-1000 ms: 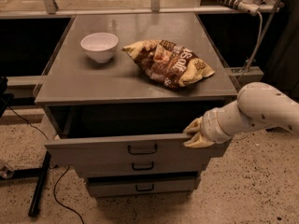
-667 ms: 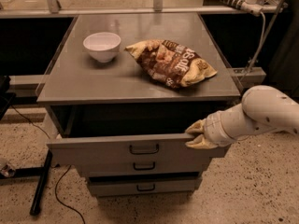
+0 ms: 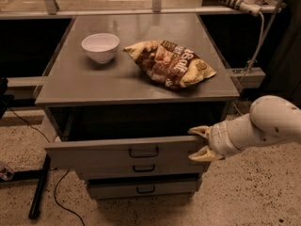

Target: Open top drawer

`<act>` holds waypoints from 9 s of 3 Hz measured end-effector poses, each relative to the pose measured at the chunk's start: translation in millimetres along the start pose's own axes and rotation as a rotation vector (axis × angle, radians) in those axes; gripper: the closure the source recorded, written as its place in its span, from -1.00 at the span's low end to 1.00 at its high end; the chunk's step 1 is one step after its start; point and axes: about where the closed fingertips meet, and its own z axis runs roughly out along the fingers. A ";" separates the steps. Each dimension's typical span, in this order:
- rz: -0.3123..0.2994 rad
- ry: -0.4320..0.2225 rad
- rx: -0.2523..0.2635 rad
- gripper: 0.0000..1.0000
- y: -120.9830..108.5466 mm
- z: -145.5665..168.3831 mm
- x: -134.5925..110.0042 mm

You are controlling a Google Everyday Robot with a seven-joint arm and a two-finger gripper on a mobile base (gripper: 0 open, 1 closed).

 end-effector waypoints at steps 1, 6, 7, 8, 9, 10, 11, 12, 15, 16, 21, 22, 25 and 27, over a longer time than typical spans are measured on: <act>0.000 0.000 0.000 0.68 -1.8 -6.3 -4.9; 0.011 -0.005 -0.010 0.16 25.6 -22.6 -14.8; 0.014 -0.011 -0.017 -0.30 31.4 -22.9 -12.5; 0.059 -0.040 -0.038 -0.77 62.9 -23.8 7.0; 0.059 -0.040 -0.038 -0.71 62.1 -26.7 4.0; 0.090 -0.055 -0.056 -0.25 91.5 -32.2 18.3; 0.090 -0.055 -0.056 0.20 89.8 -38.4 13.7; 0.090 -0.055 -0.056 0.67 87.8 -45.6 9.3; 0.093 -0.055 -0.056 0.64 90.5 -50.5 9.0; 0.093 -0.055 -0.056 0.17 90.5 -50.4 9.0; 0.143 -0.113 -0.116 1.00 136.5 -66.8 16.7; 0.143 -0.113 -0.116 0.63 136.5 -66.8 16.7; 0.143 -0.113 -0.116 -0.77 136.5 -66.8 16.6; 0.143 -0.113 -0.116 -1.00 136.5 -66.7 16.6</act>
Offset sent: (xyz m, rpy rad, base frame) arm -0.1121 -0.0509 -0.0078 0.0603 0.0768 -0.0679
